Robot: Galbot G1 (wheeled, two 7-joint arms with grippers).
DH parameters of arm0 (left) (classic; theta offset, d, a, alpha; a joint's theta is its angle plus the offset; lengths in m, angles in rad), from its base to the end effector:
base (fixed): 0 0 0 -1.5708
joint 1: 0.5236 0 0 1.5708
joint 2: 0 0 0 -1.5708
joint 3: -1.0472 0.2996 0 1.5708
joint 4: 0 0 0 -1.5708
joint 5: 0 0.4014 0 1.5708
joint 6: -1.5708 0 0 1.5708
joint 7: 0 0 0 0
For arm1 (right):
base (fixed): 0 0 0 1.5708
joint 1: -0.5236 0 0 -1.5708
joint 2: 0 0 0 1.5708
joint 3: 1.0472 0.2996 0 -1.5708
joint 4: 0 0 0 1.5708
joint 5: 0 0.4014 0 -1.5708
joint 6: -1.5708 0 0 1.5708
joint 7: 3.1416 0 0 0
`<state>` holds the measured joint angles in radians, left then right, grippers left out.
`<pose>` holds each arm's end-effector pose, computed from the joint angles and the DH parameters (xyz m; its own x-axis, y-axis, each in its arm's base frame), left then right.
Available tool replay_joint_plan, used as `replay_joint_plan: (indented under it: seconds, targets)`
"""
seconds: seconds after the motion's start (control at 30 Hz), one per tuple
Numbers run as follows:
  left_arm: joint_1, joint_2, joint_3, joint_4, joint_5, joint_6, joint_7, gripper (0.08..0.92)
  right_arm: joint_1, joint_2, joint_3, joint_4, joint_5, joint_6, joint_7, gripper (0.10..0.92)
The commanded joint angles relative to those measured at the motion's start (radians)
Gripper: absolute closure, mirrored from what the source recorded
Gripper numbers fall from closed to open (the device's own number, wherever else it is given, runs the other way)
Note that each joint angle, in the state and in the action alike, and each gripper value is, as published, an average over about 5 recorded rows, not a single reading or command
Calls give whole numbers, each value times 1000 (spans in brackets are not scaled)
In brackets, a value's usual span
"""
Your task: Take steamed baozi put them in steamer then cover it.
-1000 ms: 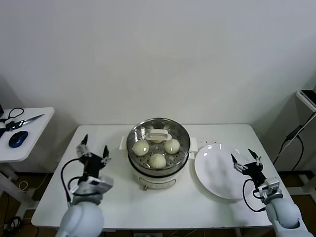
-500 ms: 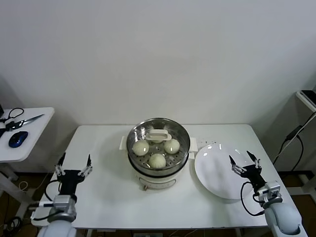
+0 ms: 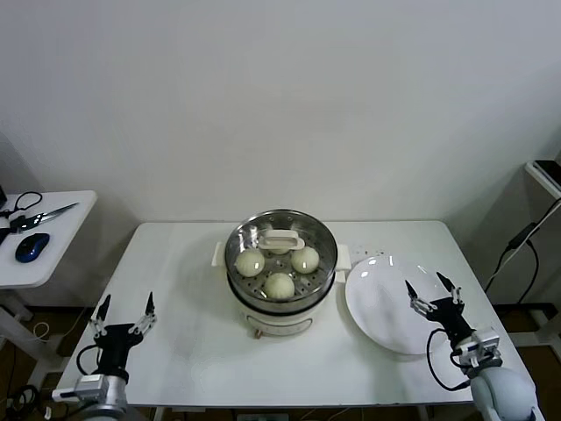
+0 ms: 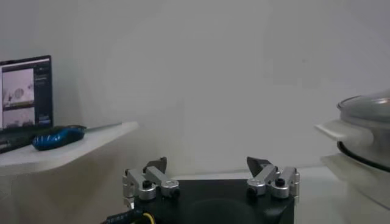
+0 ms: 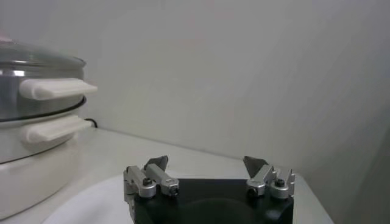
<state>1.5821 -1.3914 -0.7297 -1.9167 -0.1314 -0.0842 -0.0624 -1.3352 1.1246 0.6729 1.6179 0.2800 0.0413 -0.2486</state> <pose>0.2430 0.1052 -0.3150 -0.9816 -0.1806 0.0618 -0.1714 0.9764 0.1314 0.3155 -0.1749 -0.3307 -0.9737 -0.1375 0.1814 -0.1659 0.9743 -0.1523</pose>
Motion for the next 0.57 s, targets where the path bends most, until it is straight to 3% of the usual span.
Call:
replay_joint_plan:
  seconds: [0.03, 0.57]
  targets:
    - [22, -12, -17, 18, -60, -57, 25, 177, -10, 2, 4, 6, 4, 5, 5, 203]
    - [20, -7, -22, 16, -46, -55, 39, 177, -2, 6, 11, 1, 3, 2, 3, 203]
